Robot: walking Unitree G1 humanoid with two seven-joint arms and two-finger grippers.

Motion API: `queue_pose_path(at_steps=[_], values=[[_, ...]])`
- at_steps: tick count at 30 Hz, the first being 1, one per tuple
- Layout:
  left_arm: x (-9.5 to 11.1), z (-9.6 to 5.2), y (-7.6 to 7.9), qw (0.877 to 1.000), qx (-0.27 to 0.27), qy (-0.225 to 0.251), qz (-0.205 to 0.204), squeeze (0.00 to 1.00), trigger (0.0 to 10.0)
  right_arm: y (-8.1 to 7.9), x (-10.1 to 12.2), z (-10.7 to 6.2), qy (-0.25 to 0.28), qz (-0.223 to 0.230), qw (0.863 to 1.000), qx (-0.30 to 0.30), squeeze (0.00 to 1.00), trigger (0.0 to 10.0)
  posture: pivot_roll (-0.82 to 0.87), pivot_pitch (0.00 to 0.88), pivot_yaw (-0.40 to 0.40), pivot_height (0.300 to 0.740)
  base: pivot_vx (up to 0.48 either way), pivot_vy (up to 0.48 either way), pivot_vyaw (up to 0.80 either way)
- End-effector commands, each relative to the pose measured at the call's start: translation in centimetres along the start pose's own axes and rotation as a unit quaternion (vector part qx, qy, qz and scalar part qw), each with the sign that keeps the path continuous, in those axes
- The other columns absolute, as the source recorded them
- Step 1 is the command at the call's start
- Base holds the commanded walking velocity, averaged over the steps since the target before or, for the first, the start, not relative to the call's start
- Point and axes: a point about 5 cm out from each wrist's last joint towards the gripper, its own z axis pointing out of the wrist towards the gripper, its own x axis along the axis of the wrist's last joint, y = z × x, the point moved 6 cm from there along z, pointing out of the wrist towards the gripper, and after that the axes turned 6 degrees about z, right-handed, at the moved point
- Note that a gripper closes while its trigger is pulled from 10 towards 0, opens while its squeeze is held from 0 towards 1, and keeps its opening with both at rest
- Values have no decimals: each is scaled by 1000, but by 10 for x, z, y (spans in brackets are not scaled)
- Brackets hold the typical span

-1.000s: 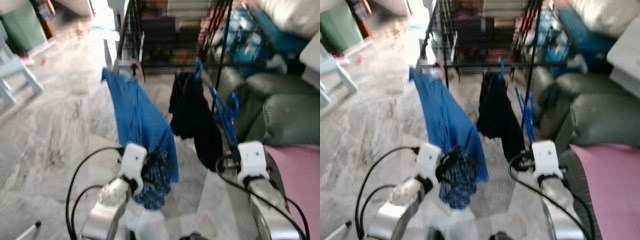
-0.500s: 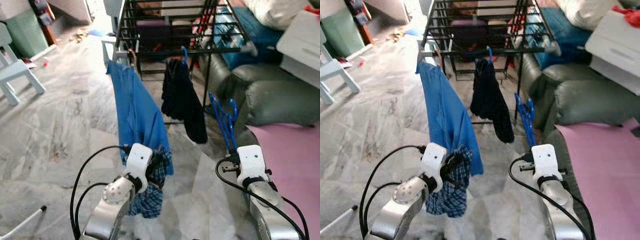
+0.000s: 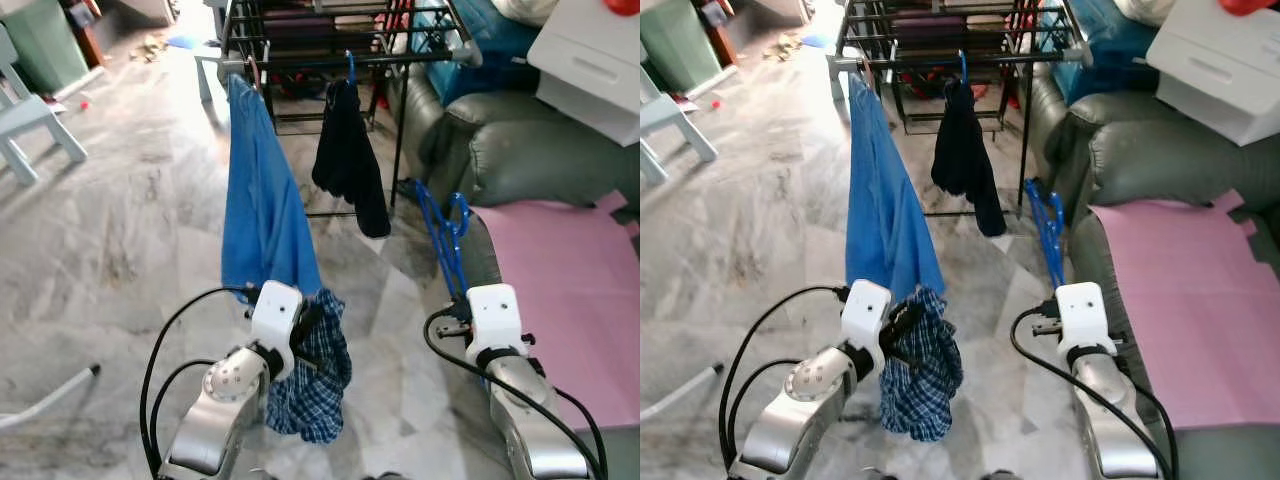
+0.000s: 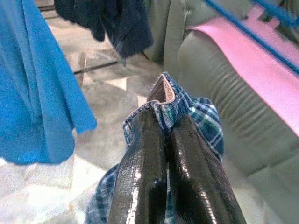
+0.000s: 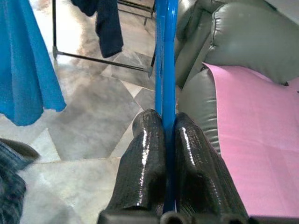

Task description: Hang hanger

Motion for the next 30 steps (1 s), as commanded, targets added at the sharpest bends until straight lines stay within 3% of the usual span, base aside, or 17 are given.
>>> queue_pose_path(at_steps=[1, 12, 23, 30], values=[[2, -1, -1, 1000, 5, 4, -6, 0, 10000, 0, 1, 1, -1, 1, 1000, 0, 0, 10000, -10, 146, -3, 740, -285, 0, 0], [6, 1, -3, 998, 17, 21, -64, 0, 10000, 1, 5, 5, 0, -3, 1000, 1, 0, 10000, -21, 157, -31, 740, 0, 0, -44], [5, 0, 0, 997, 12, 19, -80, 0, 10000, -2, 6, 5, 0, -6, 1000, 5, 0, 10000, -24, 171, -32, 740, 0, 451, -764], [6, 1, 0, 997, 11, 22, -74, 0, 10000, -3, 6, 4, 1, -8, 1000, 8, 0, 10000, -29, 179, -26, 740, 0, 480, 0]])
